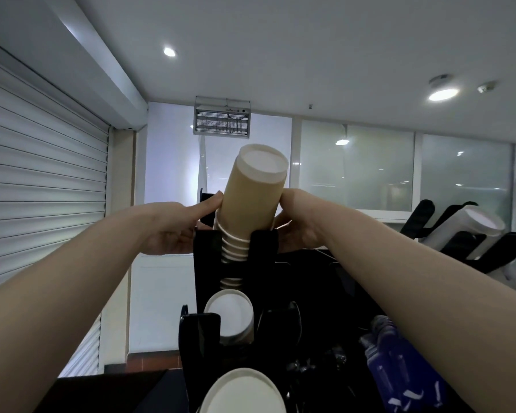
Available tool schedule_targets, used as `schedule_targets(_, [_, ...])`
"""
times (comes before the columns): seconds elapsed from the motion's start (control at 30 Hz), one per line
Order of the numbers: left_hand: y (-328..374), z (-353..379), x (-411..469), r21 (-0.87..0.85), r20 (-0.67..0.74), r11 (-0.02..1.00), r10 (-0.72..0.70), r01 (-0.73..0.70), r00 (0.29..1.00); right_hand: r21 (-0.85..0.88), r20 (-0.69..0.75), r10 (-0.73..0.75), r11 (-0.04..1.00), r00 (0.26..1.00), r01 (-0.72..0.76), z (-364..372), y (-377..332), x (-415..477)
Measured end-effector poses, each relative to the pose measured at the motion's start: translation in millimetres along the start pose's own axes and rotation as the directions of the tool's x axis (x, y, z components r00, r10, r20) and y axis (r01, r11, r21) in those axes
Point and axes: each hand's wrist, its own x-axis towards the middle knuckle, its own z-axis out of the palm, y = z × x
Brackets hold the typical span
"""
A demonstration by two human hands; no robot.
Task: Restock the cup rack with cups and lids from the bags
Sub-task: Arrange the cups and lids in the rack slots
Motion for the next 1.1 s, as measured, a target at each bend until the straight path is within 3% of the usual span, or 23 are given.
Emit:
schedule_targets(0.27, [0.9,11.8,-15.5,-0.046,-0.004,0.992,0.117,-0.118,0.993,0.086,-0.092,-0.13,0.987,0.987,0.138,-0.5,-1.7,-18.7])
schedule_targets(0.4, [-3.2,17.9,-27.1,-0.022,-0.11,0.98,0.195,-0.198,0.975,0.126,-0.185,-0.257,0.951,0.949,0.282,6.4,-4.0,-30.1])
schedule_targets(0.5, [-10.9,19.6,-34.7,-0.102,-0.224,0.959,0.236,-0.263,0.946,0.019,-0.171,-0.389,0.918,0.905,0.397,8.7,-1.2,-38.2])
schedule_targets(0.63, [-21.5,28.1,-49.6,-0.178,-0.313,0.905,0.321,-0.387,0.894,0.004,-0.044,-0.6,0.799,0.798,0.601,16.2,10.3,-53.8])
schedule_targets(0.77, [-24.5,36.0,-65.4,-0.239,-0.323,0.822,0.435,-0.517,0.84,-0.037,-0.168,-0.73,0.676,0.662,0.736,26.7,7.8,-66.1])
schedule_targets(0.9, [-17.3,36.4,-81.4,-0.26,-0.264,0.794,0.49,-0.55,0.831,-0.06,-0.211,-0.792,0.595,0.572,0.802,30.1,-2.3,-78.7])
schedule_targets(0.97, [-10.9,37.4,-84.5,-0.259,-0.266,0.791,0.493,-0.554,0.828,-0.036,-0.229,-0.789,0.592,0.57,0.805,27.1,-5.3,-81.2])
schedule_targets(1.1, [-11.5,43.8,-81.0,-0.135,-0.349,0.856,0.43,-0.499,0.832,-0.055,-0.185,-0.719,0.688,0.67,0.723,23.6,0.6,-75.2])
